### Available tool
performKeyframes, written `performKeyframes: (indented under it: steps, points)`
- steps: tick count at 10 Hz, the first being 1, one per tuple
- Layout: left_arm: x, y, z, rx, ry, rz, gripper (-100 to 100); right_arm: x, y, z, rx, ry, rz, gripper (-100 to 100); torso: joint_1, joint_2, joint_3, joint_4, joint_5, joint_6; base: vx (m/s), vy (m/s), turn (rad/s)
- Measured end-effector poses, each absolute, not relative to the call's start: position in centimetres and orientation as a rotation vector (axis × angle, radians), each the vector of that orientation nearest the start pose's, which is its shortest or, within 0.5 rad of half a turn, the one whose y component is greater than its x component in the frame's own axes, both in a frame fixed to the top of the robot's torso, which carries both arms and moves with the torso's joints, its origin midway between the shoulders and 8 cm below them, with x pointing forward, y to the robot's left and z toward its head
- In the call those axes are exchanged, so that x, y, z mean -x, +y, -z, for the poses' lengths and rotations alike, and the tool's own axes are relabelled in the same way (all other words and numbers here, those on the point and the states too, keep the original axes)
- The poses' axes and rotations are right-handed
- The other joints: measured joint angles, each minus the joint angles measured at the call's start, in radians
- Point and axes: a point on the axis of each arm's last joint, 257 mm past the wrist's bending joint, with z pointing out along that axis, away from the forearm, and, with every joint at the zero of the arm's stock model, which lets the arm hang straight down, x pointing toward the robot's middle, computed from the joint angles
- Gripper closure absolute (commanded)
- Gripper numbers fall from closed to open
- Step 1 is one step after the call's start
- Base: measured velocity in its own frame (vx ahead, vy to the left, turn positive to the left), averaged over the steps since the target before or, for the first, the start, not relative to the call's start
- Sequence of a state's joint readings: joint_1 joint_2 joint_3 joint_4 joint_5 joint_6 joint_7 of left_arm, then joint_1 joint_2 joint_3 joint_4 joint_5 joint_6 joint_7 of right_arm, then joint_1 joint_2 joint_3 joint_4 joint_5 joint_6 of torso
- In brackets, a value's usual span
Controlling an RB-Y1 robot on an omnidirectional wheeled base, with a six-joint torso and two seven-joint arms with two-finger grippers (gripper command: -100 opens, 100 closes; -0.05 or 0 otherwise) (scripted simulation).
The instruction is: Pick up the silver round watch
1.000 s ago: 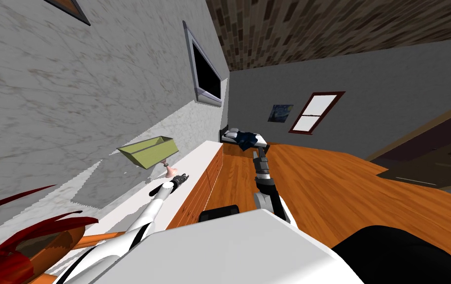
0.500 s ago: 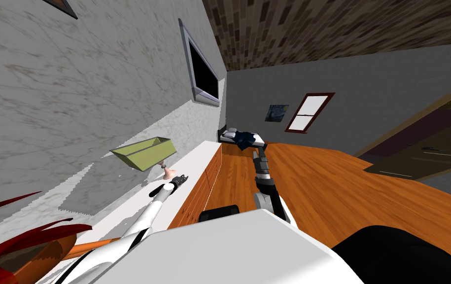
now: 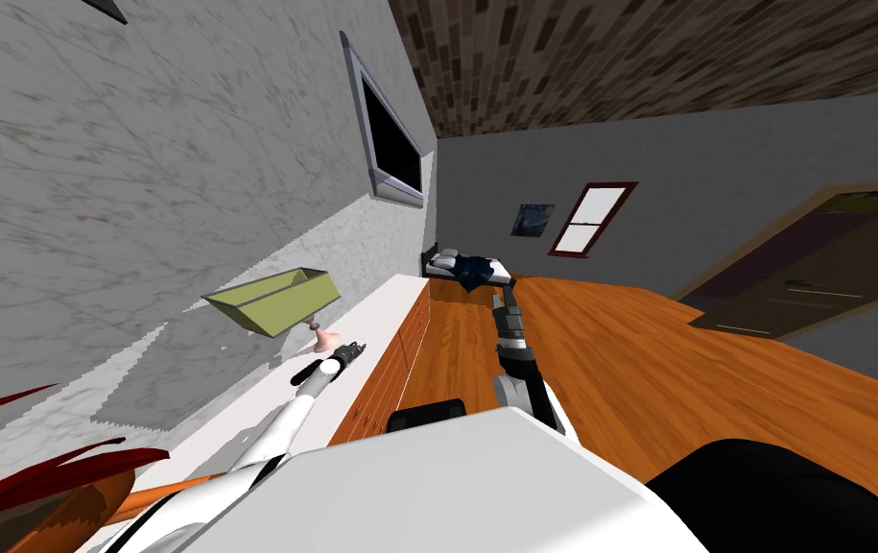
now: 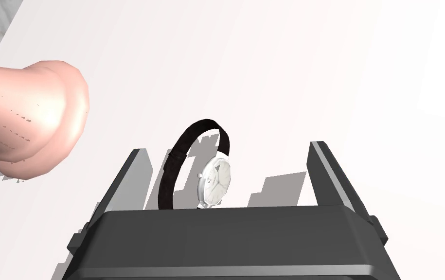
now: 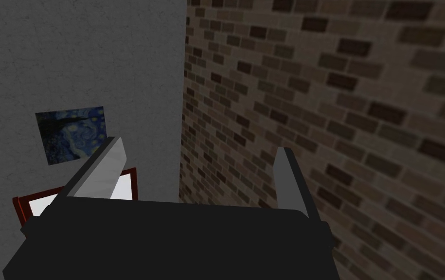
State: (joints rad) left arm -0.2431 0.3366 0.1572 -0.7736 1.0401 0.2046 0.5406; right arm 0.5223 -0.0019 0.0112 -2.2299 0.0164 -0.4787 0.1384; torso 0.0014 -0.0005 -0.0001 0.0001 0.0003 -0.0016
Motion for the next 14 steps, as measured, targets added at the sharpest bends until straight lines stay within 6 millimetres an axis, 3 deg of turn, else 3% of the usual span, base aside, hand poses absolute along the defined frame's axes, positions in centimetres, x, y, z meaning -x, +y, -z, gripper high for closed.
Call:
performKeyframes:
  steps: [1, 2, 6, 7, 8, 14]
  points:
    - [-50.01, 41.8, 46.09, 2.653, 0.103, 1.325, -100, -35.53, -27.93, 0.99, -0.663, 0.723, -1.147, 0, 0.0, 0.0, 0.0, 0.0, 0.0, 0.0, 0.0, 0.0, 0.0]
    - [-50.0, 41.81, 46.08, 2.653, 0.099, 1.326, 100, -35.53, -27.93, 0.99, -0.663, 0.723, -1.147, 0, -0.001, -0.001, 0.0, 0.0, 0.0, 0.0, 0.0, 0.0, 0.0]
    - [-50.19, 41.98, 45.8, 2.646, 0.099, 1.331, 100, -35.53, -27.92, 0.99, -0.663, 0.723, -1.147, 0, 0.002, -0.007, -0.006, -0.004, 0.004, 0.002, -0.003, -0.002, -0.001]
    - [-50.19, 41.97, 45.81, 2.647, 0.099, 1.331, 0, -35.53, -27.92, 0.99, -0.663, 0.723, -1.147, 0, 0.002, -0.008, -0.006, -0.004, 0.004, 0.002, 0.0, 0.0, 0.0]
    - [-50.19, 41.97, 45.81, 2.647, 0.099, 1.331, 100, -35.53, -27.92, 0.99, -0.663, 0.723, -1.147, 0, 0.002, -0.008, -0.006, -0.004, 0.004, 0.002, 0.016, 0.004, 0.047]
    - [-50.88, 41.5, 45.75, 2.669, 0.141, 1.325, 100, -35.53, -27.92, 0.99, -0.663, 0.723, -1.147, 0, 0.001, -0.01, -0.007, -0.005, 0.003, 0.002, 0.022, -0.022, 0.075]
